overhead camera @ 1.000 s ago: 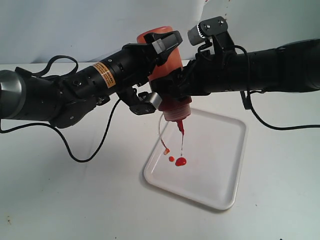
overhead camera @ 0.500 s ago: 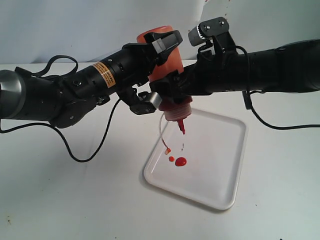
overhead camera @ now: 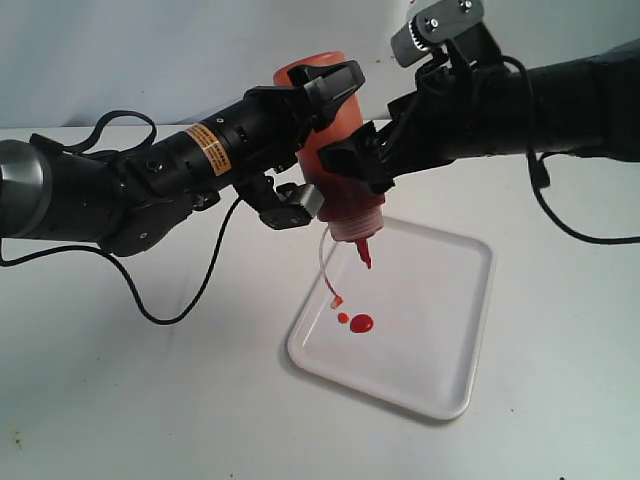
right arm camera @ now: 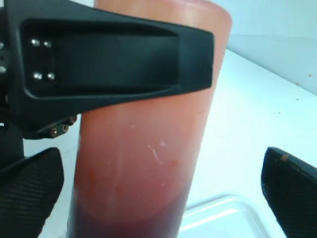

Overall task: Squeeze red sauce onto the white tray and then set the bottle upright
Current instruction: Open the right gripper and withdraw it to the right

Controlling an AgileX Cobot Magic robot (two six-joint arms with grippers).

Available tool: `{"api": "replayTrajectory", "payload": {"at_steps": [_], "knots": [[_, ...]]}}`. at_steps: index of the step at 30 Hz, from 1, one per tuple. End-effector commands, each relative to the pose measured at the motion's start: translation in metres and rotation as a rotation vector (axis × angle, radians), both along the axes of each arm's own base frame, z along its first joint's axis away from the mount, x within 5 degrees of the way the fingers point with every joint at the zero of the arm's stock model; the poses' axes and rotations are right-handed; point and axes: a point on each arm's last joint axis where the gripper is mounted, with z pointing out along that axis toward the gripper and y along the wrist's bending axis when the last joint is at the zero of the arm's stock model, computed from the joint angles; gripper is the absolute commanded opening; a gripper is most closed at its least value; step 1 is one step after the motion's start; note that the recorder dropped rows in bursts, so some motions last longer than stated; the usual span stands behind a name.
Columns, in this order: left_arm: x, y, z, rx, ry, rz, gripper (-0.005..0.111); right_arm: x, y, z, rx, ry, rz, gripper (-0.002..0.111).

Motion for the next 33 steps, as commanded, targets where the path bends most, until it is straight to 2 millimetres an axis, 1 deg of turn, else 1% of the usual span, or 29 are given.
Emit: {"api": "replayTrajectory", "payload": {"at_steps": [1,4,8,11,14,16,18,19,20,21,22,24,26,27,29,30,33], "knots": [[0.000,0.000,0.016,-0.093,-0.028,0.011,0.000,-0.011,-0.010,0.021,-0.064,-0.019,-0.036,0.105],[0.001,0.001,0.015,-0.095,-0.015,0.026,0.000,-0.021,-0.017,0.036,-0.087,-0.032,-0.059,0.105],[0.003,0.003,0.014,-0.145,0.045,0.052,0.000,-0.033,-0.025,0.055,-0.062,-0.026,-0.124,0.102],[0.000,0.006,0.007,-0.142,0.068,0.061,0.000,-0.044,-0.031,0.068,-0.067,-0.026,-0.149,0.099],[-0.004,0.009,-0.002,-0.136,0.100,0.075,0.000,-0.054,-0.034,0.076,-0.056,0.011,-0.167,0.094],[-0.005,0.013,-0.005,-0.163,0.116,0.104,0.000,-0.061,-0.036,0.080,-0.043,0.045,-0.177,0.090],[-0.007,0.017,-0.006,-0.248,0.145,0.133,0.000,-0.068,-0.039,0.084,-0.043,0.068,-0.188,0.079],[-0.008,0.018,-0.005,-0.287,0.156,0.125,0.000,-0.072,-0.040,0.085,-0.049,0.076,-0.186,0.070],[-0.010,0.018,-0.006,-0.301,0.162,0.121,0.000,-0.074,-0.041,0.084,-0.052,0.079,-0.183,0.064],[-0.010,0.019,-0.007,-0.317,0.176,0.129,0.000,-0.079,-0.043,0.083,-0.053,0.075,-0.187,0.051],[-0.010,0.020,-0.008,-0.323,0.182,0.139,0.000,-0.081,-0.044,0.081,-0.060,0.069,-0.190,0.044],[-0.010,0.024,-0.010,-0.375,0.223,0.168,0.000,-0.091,-0.051,0.075,-0.081,0.038,-0.209,0.024],[-0.014,0.026,-0.015,-0.408,0.260,0.171,0.000,-0.104,-0.060,0.067,-0.051,-0.030,-0.276,0.002],[-0.015,0.027,-0.017,-0.421,0.275,0.174,0.000,-0.108,-0.063,0.066,-0.026,-0.054,-0.302,0.000],[-0.018,0.031,-0.022,-0.461,0.322,0.192,0.000,-0.124,-0.073,0.053,0.018,-0.087,-0.368,0.000],[-0.019,0.031,-0.023,-0.472,0.330,0.194,0.000,-0.130,-0.076,0.049,0.028,-0.097,-0.383,0.000],[-0.019,0.033,-0.022,-0.573,0.393,0.192,0.000,-0.149,-0.087,0.023,0.063,-0.088,-0.453,0.000]]}}
